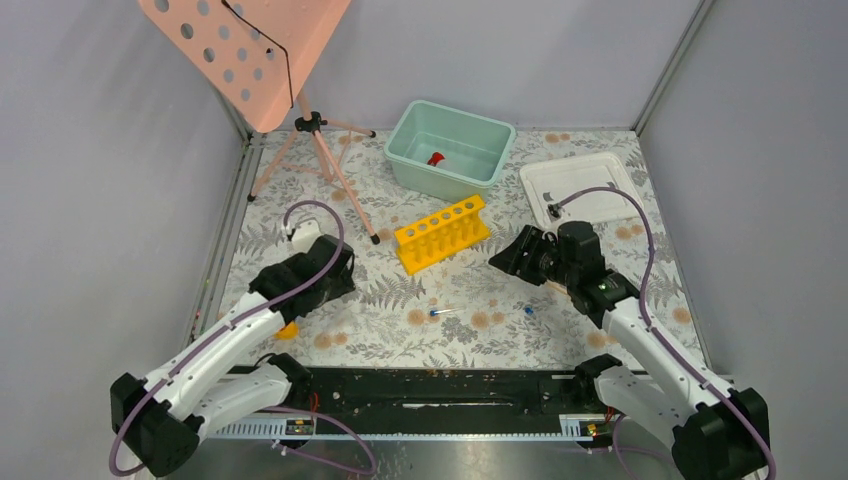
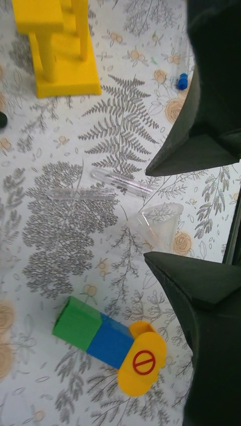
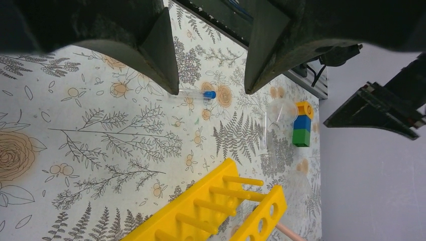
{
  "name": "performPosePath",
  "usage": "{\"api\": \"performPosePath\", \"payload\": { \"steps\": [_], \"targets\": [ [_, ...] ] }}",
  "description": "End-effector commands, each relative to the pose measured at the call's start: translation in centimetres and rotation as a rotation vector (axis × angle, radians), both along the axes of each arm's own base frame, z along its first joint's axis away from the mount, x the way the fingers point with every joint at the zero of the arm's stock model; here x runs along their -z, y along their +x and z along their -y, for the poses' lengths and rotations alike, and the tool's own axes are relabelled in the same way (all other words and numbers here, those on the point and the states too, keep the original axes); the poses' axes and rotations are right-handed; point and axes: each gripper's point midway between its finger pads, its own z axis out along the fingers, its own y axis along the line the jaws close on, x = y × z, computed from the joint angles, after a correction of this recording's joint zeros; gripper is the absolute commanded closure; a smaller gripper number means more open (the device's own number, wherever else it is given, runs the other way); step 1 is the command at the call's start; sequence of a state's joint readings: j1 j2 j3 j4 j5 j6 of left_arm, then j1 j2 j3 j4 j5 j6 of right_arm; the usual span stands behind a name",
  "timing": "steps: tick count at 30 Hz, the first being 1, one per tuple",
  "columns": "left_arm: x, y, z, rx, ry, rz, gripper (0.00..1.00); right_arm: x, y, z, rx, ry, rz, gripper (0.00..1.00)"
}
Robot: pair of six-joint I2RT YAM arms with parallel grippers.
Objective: Organize the chemistry lab equipment
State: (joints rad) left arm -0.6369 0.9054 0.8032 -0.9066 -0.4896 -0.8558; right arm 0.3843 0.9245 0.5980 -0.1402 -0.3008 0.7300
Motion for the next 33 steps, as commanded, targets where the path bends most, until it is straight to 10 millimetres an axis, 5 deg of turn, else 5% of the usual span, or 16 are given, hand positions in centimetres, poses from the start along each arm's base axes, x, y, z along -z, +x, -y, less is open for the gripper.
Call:
{"api": "performPosePath", "payload": {
  "steps": [1,11,17,23,33],
  "targets": [
    [2.2,-0.1,0.9,-0.086,-0.077,-0.043,0.43,-1.8,0.1,0.0,-0.005,0.023,0.082,0.42],
    [6.8,-1.0,1.0,-0.11,-0.05,-0.143,0.54,-2.2,0.1,-0.2,-0.002,0.053,0.094,0.41],
    [7.8,-1.6,0.6,-0.124,-0.024,-0.183,0.71,-2.2,0.0,-0.1,0.004,0.048,0.095,0.41],
    [5.2,-1.3,-0.2,-0.143,-0.023,-0.119,1.0,-2.7,-0.2,0.1,0.01,0.051,0.107,0.41],
    [-0.6,-1.3,1.1,-0.024,-0.146,0.001,1.0,-4.1,-0.9,-1.1,-0.043,0.127,0.107,0.4]
  ]
}}
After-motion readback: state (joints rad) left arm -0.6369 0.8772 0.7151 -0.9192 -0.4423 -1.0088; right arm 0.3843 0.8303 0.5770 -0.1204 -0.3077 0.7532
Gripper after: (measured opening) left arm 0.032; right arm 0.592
